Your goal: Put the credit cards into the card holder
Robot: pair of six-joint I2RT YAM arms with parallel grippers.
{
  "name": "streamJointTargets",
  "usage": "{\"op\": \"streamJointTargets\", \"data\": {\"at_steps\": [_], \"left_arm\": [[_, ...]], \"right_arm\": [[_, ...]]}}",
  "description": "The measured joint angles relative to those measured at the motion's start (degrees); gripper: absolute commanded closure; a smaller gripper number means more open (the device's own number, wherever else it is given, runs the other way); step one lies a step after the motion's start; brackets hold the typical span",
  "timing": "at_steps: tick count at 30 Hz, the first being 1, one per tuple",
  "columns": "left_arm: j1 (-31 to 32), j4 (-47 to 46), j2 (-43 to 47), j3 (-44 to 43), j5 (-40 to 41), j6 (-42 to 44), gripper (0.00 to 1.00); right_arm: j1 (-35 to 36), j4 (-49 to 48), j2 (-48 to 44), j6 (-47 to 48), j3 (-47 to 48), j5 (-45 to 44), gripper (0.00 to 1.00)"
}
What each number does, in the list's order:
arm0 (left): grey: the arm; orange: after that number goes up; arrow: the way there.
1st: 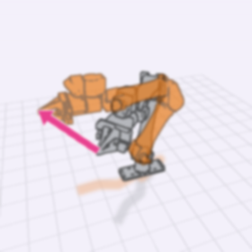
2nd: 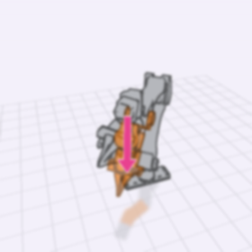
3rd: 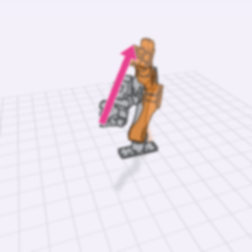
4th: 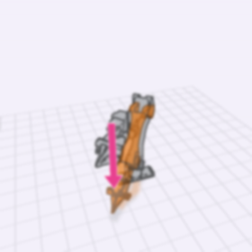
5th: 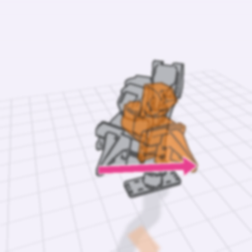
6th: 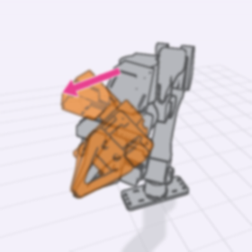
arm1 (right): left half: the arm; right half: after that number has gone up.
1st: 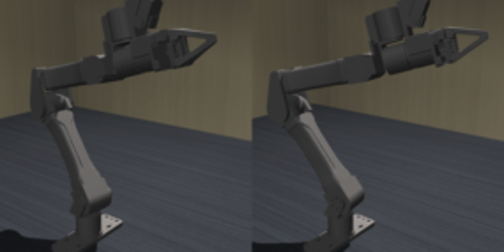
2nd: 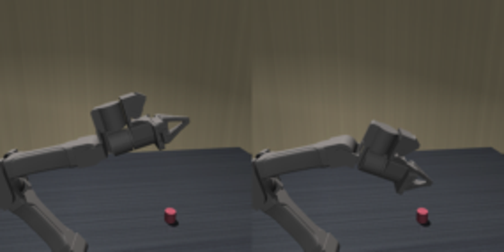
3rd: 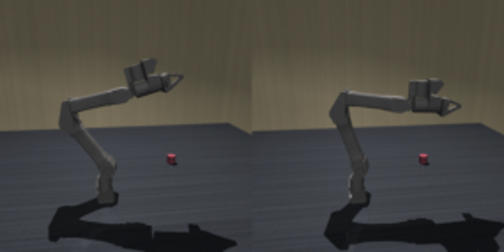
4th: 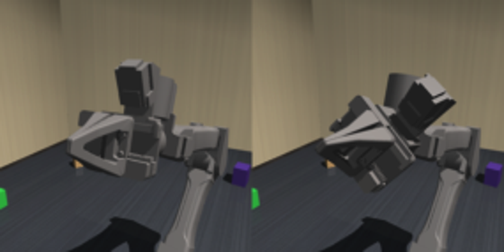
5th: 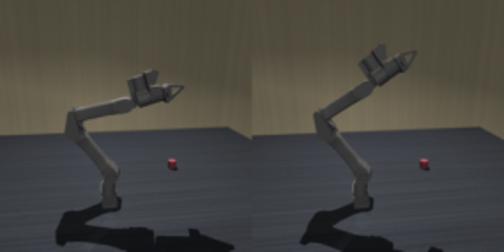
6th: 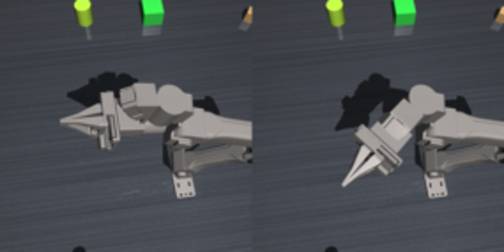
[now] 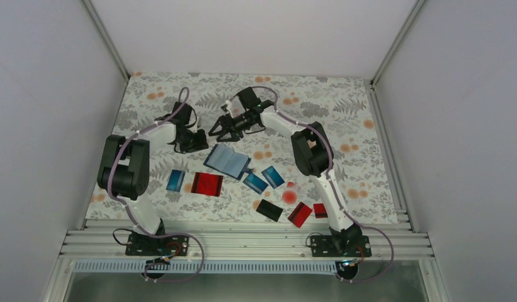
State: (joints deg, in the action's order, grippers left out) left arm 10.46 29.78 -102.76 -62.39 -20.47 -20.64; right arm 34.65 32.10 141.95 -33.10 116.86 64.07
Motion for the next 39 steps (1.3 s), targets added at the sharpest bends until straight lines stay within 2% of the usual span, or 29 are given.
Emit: {"op": "streamJointTargets", "data": {"at_steps": [5,10,14,20,25,29,34,39], "left_arm": [[-0.2,2.5,3.6,0.0,2.8,0.7,0.77],[0.1,4.3,9.8,0.4,3.3,2.3,0.73],[2.6,5.6,14.6,1.5,1.8,3.6,0.71],[11.9,5.7,19.5,6.3,-3.6,2.5,0.66],[20.8,5.4,22.7,12.3,-6.8,-4.0,0.61],[26.8,3.7,25.7,16.5,-7.5,-12.0,0.54],[33.2,0.8,29.3,21.8,-6.4,-25.2,0.45],[42.8,-0.2,29.7,22.3,-2.2,-37.5,0.4]], "right_arm": [[-1.7,3.5,-6.5,3.6,-3.7,-5.2,0.33],[-3.9,8.1,-18.2,7.7,-12.3,-16.0,0.33],[-4.5,12.4,-29.3,10.2,-22.9,-26.4,0.34],[-4.0,17.2,-44.0,10.8,-43.5,-35.2,0.39],[-1.0,17.8,-51.3,10.1,-57.4,-36.7,0.42],[2.9,16.3,-52.9,9.1,-65.4,-36.7,0.45],[5.9,13.7,-53.1,8.7,-71.7,-36.8,0.45],[6.5,10.9,-55.7,8.7,-75.3,-35.7,0.46]]}}
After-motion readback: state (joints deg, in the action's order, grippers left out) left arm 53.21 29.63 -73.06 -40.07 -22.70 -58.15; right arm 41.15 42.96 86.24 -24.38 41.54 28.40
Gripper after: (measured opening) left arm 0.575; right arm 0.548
